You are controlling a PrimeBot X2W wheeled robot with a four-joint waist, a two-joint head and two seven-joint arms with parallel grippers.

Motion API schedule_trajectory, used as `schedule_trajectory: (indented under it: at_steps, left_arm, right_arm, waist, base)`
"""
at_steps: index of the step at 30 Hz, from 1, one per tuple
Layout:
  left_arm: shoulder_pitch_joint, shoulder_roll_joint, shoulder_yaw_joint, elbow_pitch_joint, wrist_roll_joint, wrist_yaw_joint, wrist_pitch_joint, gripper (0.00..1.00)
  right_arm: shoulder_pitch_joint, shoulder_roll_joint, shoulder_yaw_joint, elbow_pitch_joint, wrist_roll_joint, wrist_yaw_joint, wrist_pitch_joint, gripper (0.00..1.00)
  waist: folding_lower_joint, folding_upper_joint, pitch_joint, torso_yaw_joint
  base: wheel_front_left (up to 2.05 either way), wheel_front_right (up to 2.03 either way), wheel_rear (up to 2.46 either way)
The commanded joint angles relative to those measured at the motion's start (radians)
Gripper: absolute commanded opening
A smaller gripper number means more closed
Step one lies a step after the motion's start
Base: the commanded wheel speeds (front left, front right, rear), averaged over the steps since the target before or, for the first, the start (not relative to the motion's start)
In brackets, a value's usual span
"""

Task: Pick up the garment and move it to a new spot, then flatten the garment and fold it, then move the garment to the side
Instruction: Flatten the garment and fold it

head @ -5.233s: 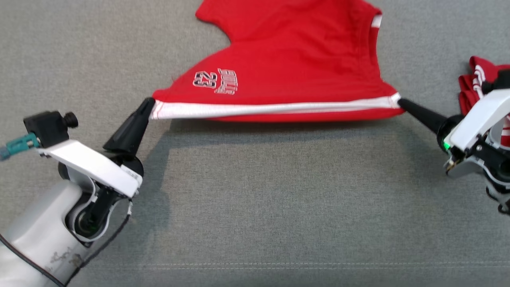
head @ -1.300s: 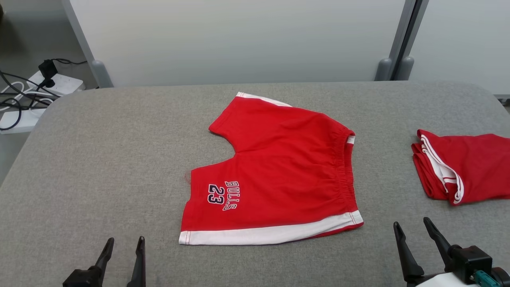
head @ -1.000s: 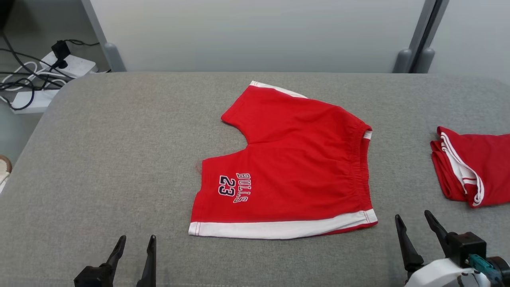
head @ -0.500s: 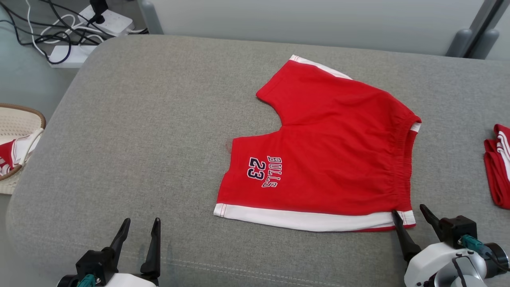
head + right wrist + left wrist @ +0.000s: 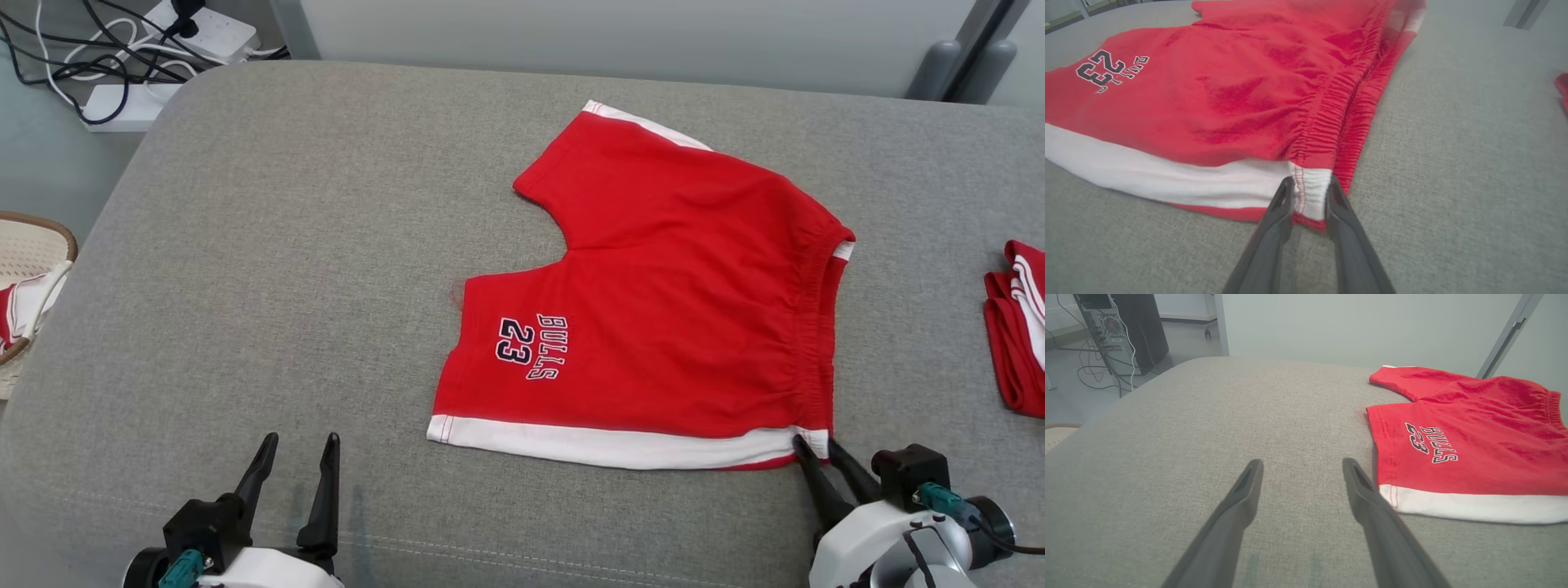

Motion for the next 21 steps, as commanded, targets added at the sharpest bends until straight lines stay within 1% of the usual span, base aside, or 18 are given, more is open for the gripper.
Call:
schedule_trajectory:
  at_steps: [1,2,4,5,8,13,16,21]
  left_arm:
    - [-0.038,0.007,0.028,-0.022,-0.010,0.007,-0.010,1.00]
    - [-0.038,0.007,0.025,-0.019,-0.011,0.006,-0.010,1.00]
    - [-0.040,0.007,0.014,-0.009,-0.017,0.000,-0.010,1.00]
    - [-0.041,0.007,0.008,-0.001,-0.022,-0.003,-0.010,1.00]
    - [-0.051,0.007,-0.017,0.037,-0.041,-0.015,-0.010,1.00]
    - [-0.087,0.007,-0.083,0.141,-0.087,-0.026,-0.010,1.00]
    - [-0.122,0.009,-0.157,0.181,-0.142,-0.027,-0.010,1.00]
    - [-0.182,0.040,-0.257,0.235,-0.243,-0.027,-0.010,1.00]
  right_arm:
    - [-0.004,-0.016,0.027,-0.020,0.011,0.001,-0.013,0.26]
    - [-0.005,-0.019,0.031,-0.022,0.018,0.001,-0.013,0.13]
    - [-0.005,-0.025,0.037,-0.029,0.029,0.001,-0.013,0.02]
    - [-0.003,-0.027,0.037,-0.035,0.033,0.001,-0.013,0.00]
    - [0.004,-0.033,0.039,-0.048,0.039,0.001,-0.013,0.00]
    - [0.011,-0.042,0.054,-0.059,0.043,0.001,-0.013,0.00]
    - [0.007,-0.041,0.068,-0.062,0.041,0.001,-0.013,0.00]
    - [-0.020,-0.045,0.092,-0.063,0.047,0.001,-0.013,0.00]
  waist:
    - [0.0000,0.0000,-0.002,-0.004]
    - [0.0000,0.0000,-0.002,-0.007]
    - [0.0000,0.0000,-0.002,-0.014]
    - [0.0000,0.0000,-0.001,-0.017]
    - [0.0000,0.0000,0.000,-0.034]
    - [0.0000,0.0000,0.009,-0.070]
    - [0.0000,0.0000,0.019,-0.089]
    - [0.0000,0.0000,0.045,-0.116]
  base:
    - [0.00,0.00,0.00]
    - [0.00,0.00,0.00]
    - [0.00,0.00,0.00]
    - [0.00,0.00,0.00]
    - [0.00,0.00,0.00]
    - [0.00,0.00,0.00]
    - [0.00,0.00,0.00]
    - [0.00,0.00,0.00]
